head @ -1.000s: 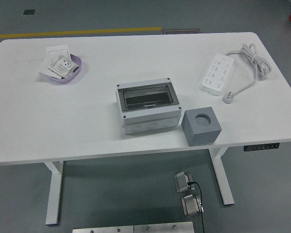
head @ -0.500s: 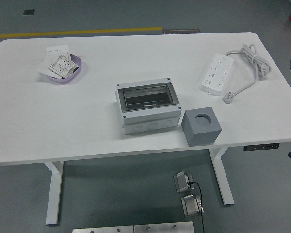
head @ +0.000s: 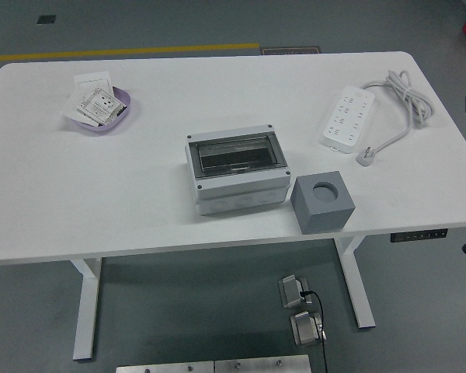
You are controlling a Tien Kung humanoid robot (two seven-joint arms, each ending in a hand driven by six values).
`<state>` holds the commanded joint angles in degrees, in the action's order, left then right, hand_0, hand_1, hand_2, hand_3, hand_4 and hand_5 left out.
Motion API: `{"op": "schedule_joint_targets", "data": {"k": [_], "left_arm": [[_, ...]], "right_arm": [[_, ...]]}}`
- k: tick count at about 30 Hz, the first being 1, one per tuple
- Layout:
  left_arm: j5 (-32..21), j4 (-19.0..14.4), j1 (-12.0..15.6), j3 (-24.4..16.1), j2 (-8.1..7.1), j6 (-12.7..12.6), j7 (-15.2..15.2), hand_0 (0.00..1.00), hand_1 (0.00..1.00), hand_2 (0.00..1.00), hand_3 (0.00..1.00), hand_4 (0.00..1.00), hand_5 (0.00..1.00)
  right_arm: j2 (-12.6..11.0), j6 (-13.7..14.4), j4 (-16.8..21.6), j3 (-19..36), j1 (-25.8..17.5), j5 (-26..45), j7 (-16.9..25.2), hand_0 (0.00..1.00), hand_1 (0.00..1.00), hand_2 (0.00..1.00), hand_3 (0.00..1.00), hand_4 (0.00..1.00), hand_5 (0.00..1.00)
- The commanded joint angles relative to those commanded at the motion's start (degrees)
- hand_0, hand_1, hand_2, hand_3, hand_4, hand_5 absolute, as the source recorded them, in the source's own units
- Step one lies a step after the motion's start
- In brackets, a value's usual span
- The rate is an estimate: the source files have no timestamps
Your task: Pick up the cylinder from the cube,place it in the box,flap close box
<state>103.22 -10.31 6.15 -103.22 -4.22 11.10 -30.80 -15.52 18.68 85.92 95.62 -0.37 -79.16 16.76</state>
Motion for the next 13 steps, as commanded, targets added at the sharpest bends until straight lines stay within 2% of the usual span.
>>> {"op": "schedule_joint_targets", "data": {"k": [13], "left_arm": [[-0.13, 0.0, -0.06, 0.15, 0.09, 0.0, 0.0, 0.781, 0.778, 0.75, 0.587, 0.702, 0.079]], "right_arm": [[0.09, 0.25, -0.04, -0.1, -0.07, -0.48, -0.13, 0.744, 0.639, 0.672, 0.772, 0.742, 0.221]]}}
